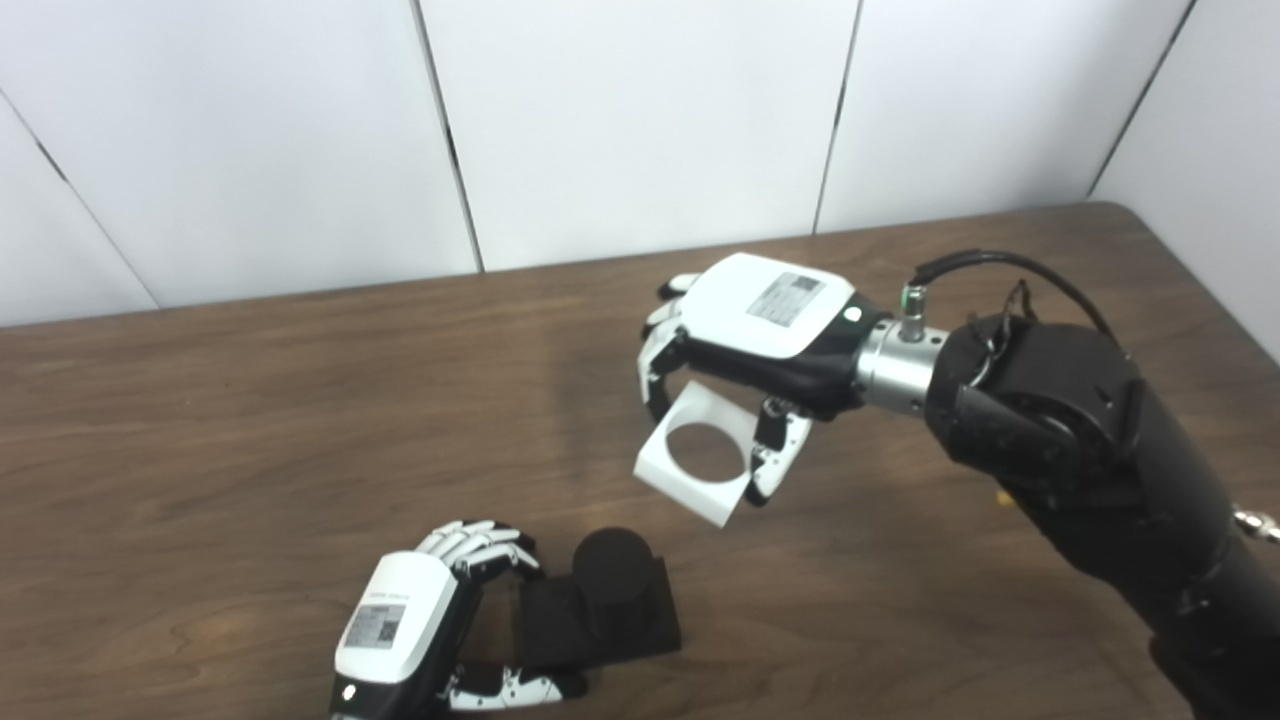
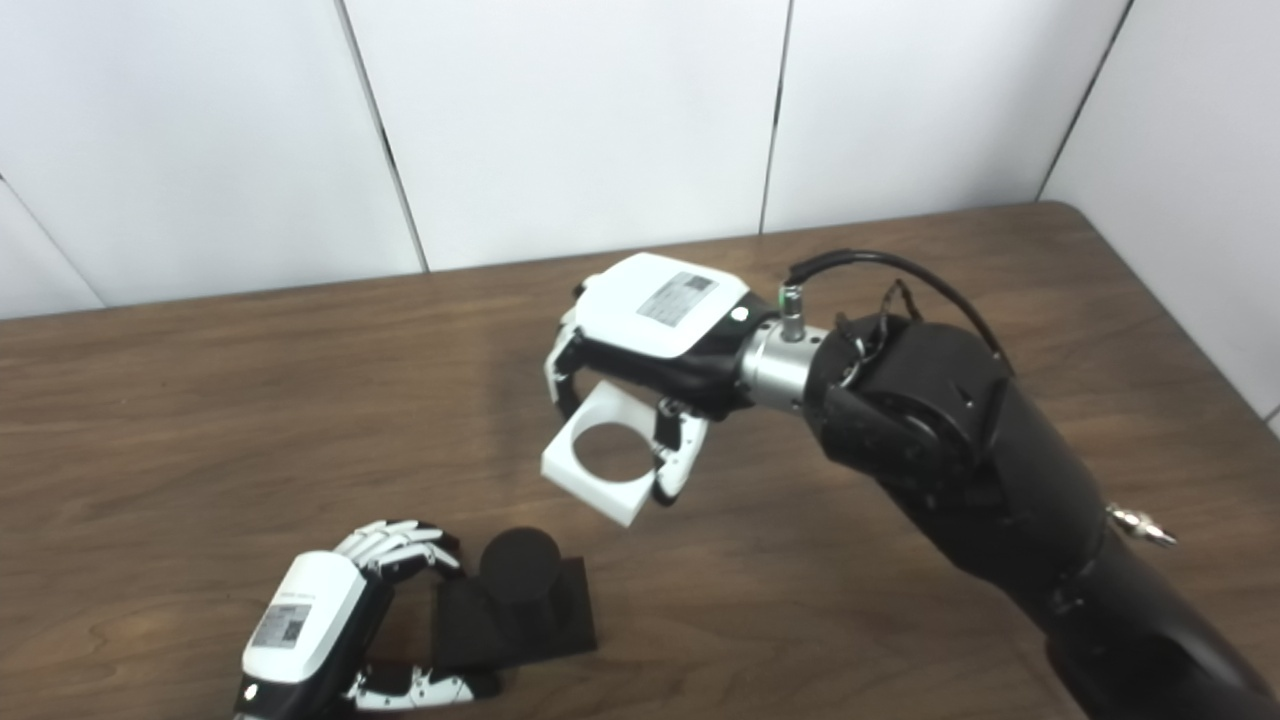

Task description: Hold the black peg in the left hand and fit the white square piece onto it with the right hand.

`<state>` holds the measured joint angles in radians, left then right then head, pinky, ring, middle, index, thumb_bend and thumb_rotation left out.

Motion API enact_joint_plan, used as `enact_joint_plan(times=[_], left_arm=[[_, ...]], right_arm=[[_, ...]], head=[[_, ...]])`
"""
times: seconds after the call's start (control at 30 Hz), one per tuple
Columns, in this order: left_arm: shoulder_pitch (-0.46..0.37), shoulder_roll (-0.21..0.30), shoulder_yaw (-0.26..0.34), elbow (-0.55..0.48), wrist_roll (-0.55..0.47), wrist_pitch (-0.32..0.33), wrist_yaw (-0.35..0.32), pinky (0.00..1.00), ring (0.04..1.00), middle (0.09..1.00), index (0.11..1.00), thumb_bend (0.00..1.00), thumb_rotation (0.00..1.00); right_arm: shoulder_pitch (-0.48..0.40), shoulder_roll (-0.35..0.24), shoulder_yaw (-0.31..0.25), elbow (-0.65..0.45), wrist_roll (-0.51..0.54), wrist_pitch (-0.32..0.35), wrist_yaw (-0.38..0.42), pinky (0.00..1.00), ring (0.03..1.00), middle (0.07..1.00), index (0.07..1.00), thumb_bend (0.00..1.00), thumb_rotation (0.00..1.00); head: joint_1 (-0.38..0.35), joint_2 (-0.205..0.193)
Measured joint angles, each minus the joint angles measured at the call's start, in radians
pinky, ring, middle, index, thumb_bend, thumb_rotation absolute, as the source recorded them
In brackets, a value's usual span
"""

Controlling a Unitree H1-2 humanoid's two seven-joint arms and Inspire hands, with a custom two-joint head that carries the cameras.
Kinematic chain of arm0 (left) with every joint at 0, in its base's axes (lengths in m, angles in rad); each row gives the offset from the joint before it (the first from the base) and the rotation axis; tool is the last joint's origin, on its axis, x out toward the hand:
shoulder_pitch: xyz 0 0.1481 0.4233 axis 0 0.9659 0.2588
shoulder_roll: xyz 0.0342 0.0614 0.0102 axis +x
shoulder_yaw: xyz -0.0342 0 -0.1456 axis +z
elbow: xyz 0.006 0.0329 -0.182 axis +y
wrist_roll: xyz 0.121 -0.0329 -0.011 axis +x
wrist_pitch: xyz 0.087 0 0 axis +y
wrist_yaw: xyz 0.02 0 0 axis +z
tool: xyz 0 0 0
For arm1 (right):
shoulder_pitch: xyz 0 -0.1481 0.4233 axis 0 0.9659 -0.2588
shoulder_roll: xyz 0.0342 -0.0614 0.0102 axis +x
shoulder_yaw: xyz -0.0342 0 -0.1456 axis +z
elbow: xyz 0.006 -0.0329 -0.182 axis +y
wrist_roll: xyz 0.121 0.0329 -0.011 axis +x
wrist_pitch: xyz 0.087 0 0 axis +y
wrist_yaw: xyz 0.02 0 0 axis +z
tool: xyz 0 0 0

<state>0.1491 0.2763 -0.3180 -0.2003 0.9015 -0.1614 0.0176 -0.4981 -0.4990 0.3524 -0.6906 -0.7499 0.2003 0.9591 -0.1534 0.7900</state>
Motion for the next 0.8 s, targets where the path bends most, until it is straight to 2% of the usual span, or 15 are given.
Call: enact_joint_plan(times=[0.17,0.4,0.63,0.8], left_arm=[[-0.005,-0.002,-0.004,-0.005,0.000,0.012,-0.012,0.84,0.806,0.754,0.490,0.50,0.06],[-0.018,-0.004,-0.012,-0.013,0.000,0.035,-0.036,0.86,0.816,0.760,0.490,0.50,0.06],[-0.021,-0.004,-0.018,-0.018,0.000,0.052,-0.043,0.86,0.817,0.760,0.491,0.50,0.06],[-0.022,-0.004,-0.025,-0.032,0.005,0.075,-0.060,0.87,0.821,0.764,0.491,0.50,0.06]], right_arm=[[0.000,0.028,0.004,-0.041,-0.005,0.000,0.039,0.93,0.852,0.738,0.484,0.52,0.13],[0.000,0.054,0.010,-0.058,-0.007,-0.001,0.073,0.93,0.857,0.736,0.485,0.52,0.13],[0.004,0.068,0.008,-0.041,-0.003,-0.022,0.063,0.91,0.845,0.724,0.484,0.52,0.13],[0.026,0.081,0.009,-0.005,-0.002,-0.058,0.013,0.92,0.842,0.719,0.483,0.52,0.13]], head=[[0.008,0.025],[0.011,0.032],[0.015,0.038],[0.025,0.040]])
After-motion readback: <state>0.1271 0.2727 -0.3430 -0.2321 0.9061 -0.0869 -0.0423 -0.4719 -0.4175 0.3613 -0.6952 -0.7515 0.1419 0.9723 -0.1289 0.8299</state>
